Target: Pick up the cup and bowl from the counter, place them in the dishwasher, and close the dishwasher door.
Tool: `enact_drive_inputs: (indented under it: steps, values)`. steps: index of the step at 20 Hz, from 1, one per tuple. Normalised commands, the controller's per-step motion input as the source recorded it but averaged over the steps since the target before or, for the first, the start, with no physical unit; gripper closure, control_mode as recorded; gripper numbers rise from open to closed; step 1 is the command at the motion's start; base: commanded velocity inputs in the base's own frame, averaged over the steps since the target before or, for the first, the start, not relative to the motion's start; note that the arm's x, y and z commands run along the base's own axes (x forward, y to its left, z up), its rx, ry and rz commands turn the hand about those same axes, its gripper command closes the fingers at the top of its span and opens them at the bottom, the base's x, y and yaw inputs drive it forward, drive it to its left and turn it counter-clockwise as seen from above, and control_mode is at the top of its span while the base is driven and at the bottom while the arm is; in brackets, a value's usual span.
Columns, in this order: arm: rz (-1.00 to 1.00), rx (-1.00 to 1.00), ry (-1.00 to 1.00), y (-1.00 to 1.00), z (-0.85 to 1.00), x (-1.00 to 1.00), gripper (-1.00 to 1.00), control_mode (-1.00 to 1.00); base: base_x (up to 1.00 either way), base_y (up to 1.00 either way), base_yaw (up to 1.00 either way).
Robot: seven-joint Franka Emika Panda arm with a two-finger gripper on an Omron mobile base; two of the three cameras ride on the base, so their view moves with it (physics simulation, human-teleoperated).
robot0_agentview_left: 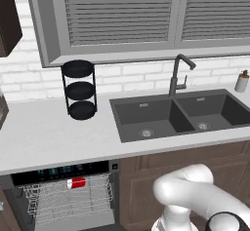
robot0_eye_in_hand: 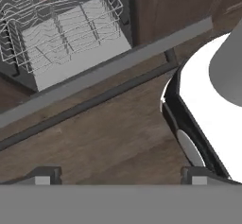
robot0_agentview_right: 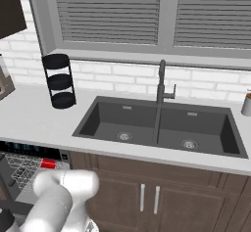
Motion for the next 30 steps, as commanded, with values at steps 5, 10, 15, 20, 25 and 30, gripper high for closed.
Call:
enact_drive_inputs:
  steps: [5, 10, 15, 20, 25, 30]
  values:
    - [-0.08, -0.01, -0.3, 0.18, -0.72, 0.06, -1.0, -1.0, 0.0, 0.0, 0.0]
    - [0.0, -0.08, -0.36, 0.2, -0.81, 0.22, -1.0, -1.0, 0.0, 0.0, 0.0]
    - [0.0, -0.17, -0.21, 0.28, -0.87, 0.38, -1.0, -1.0, 0.0, 0.0, 0.0]
    - [0.02, -0.26, -0.03, 0.76, -1.0, 0.34, -1.0, -1.0, 0.0, 0.0, 0.0]
    - [0.0, -0.19, -0.07, 0.68, -0.71, 0.41, -1.0, -1.0, 0.0, 0.0, 0.0]
    - [0.05, -0.09, -0.23, 0.43, -0.59, 0.69, -1.0, -1.0, 0.0, 0.0, 0.0]
